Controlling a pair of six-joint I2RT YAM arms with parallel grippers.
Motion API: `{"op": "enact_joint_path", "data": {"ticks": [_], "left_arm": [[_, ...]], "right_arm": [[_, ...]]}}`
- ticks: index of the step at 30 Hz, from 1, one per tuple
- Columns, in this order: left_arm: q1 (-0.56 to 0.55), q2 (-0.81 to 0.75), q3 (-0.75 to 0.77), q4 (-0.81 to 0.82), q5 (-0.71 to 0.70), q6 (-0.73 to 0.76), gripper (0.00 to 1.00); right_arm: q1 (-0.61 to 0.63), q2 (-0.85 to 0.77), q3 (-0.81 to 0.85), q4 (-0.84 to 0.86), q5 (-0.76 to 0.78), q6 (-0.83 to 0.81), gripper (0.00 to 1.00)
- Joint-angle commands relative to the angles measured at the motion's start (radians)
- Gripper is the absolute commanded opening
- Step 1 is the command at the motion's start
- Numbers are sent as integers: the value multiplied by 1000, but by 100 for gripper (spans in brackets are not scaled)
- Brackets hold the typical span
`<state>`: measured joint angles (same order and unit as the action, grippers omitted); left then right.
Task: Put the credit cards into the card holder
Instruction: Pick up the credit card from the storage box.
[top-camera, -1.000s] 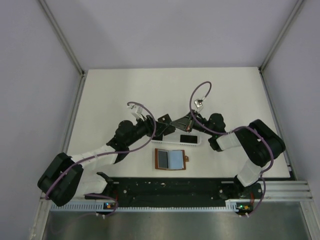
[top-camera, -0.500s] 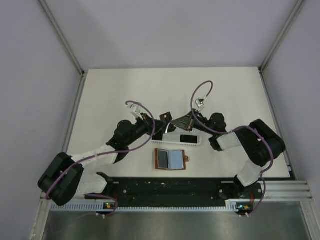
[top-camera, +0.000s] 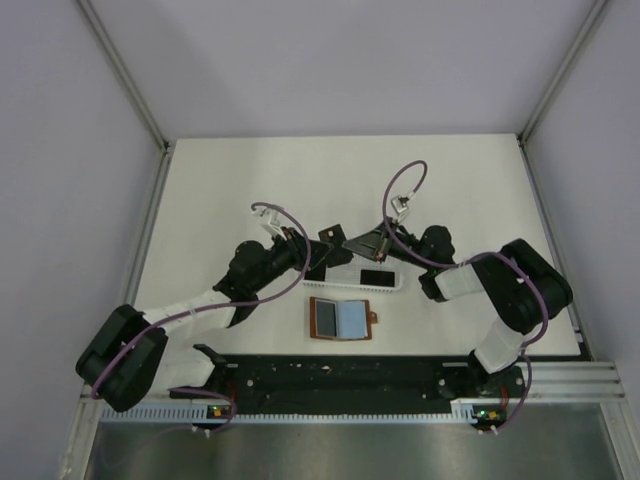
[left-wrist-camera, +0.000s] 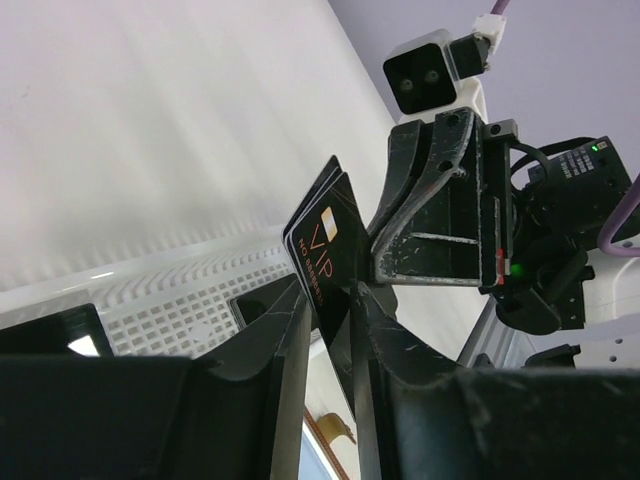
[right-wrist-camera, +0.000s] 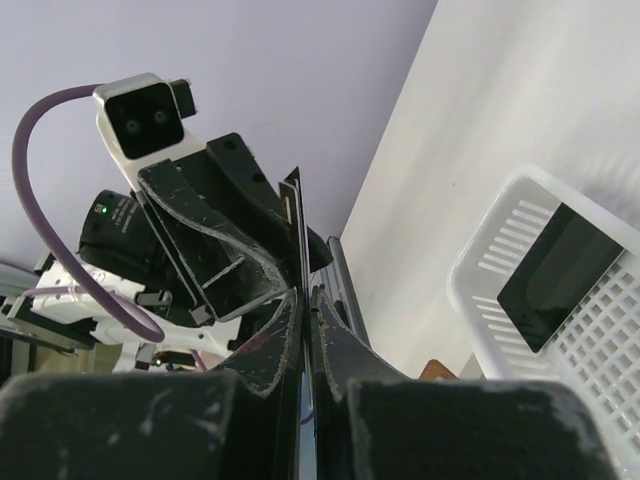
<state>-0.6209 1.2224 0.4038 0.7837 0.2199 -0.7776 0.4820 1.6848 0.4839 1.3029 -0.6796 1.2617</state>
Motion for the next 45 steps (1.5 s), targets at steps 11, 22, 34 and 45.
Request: {"op": "enact_joint_path", "data": {"ticks": [11,22,34,45], "left_arm": [[12,-37,-19,43,-30,40,9],[24,-43,-22,31,-34,40,7],[29,-43,-22,31,-34,40,12],[30,-37,-17,28,-37,38,11]], "right_arm": [[-17,-39,-19,197,-11,-1,0],[-23,-42,-27,203,-23,-2,0],[-25,-45,-28,214,-34,2,16],[-26,-48,-30,225,-32,7,10]]}}
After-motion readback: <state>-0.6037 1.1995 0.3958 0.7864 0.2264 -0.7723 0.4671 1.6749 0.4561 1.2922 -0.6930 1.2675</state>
